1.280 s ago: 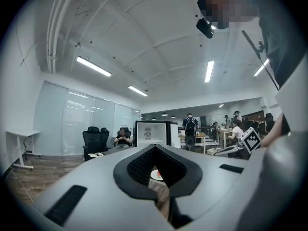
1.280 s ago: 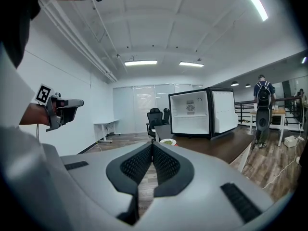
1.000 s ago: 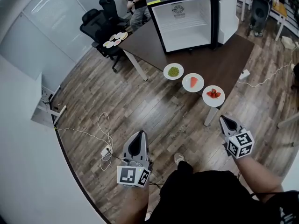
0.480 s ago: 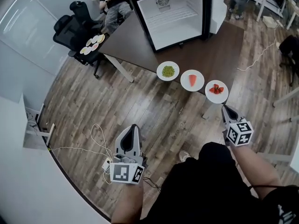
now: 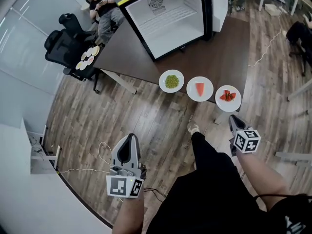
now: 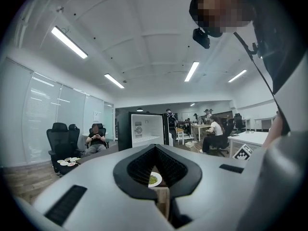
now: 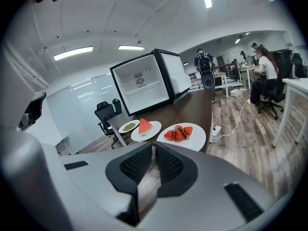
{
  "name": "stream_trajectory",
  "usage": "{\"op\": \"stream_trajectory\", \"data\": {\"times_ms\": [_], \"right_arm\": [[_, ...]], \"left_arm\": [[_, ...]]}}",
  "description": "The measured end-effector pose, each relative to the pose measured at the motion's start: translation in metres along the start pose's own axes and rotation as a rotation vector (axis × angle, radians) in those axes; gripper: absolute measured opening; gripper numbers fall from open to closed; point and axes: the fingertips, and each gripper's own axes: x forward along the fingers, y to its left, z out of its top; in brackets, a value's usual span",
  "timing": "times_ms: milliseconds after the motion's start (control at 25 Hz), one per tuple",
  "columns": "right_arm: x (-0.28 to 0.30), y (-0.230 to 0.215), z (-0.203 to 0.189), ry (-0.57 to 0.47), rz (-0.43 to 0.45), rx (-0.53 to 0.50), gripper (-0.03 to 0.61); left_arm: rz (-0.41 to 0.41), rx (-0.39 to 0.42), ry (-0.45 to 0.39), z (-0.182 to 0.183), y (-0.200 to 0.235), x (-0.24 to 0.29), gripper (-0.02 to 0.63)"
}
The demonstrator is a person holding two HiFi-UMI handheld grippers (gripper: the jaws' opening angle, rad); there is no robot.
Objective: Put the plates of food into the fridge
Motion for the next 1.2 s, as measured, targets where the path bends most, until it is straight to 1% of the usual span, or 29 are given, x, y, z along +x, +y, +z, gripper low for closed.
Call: {"op": "stream_trajectory", "data": {"times_ms": [80, 160, 200, 240, 320, 480, 640, 760, 840, 960, 1080, 1200], "right_arm": [[0.013, -0.01, -0.01, -0.006, -0.018, 0.067, 0.006], [0.026, -0.025, -0.022, -0.003, -0.046, 0.187, 0.008], [0.031, -0.033, -0.03, 0.002, -0.06, 0.265, 0.026], [0.036, -0.041, -0.037, 0.006, -0.072, 0.344, 0.068], [0.043, -0.052, -0.045, -0.008, -0.083, 0.478, 0.098], [0.053, -0.061, -0.045, -0.071, -0.053, 0.664, 0.107], [0.068, -0.066, -0.045, -0.12, -0.021, 0.815, 0.106], [0.076, -0.069, -0.04, -0.186, 0.01, 0.904, 0.106], [0.079, -0.07, -0.035, -0.213, 0.025, 0.943, 0.106], [0.085, -0.072, -0.036, -0.196, 0.023, 0.967, 0.106], [0.088, -0.074, -0.04, -0.194, 0.016, 1.035, 0.106], [0.087, -0.076, -0.043, -0.2, 0.022, 1.04, 0.106]], "left_arm": [[0.0, 0.011, 0.012, -0.002, 0.007, 0.005, 0.005], [0.001, 0.017, 0.025, -0.006, 0.013, 0.009, 0.005], [0.003, 0.019, 0.031, -0.009, 0.017, 0.011, 0.005], [0.006, 0.02, 0.038, -0.011, 0.019, 0.013, 0.005], [0.014, 0.019, 0.054, -0.017, 0.025, 0.016, 0.005], [0.014, 0.018, 0.075, -0.02, 0.03, 0.024, 0.005], [0.01, 0.029, 0.093, -0.023, 0.03, 0.034, 0.005], [-0.004, 0.037, 0.102, -0.026, 0.026, 0.043, 0.005], [-0.012, 0.038, 0.108, -0.028, 0.023, 0.048, 0.005], [-0.017, 0.039, 0.116, -0.03, 0.021, 0.054, 0.005], [-0.027, 0.045, 0.12, -0.03, 0.017, 0.06, 0.005], [-0.034, 0.052, 0.12, -0.029, 0.015, 0.065, 0.005]]}}
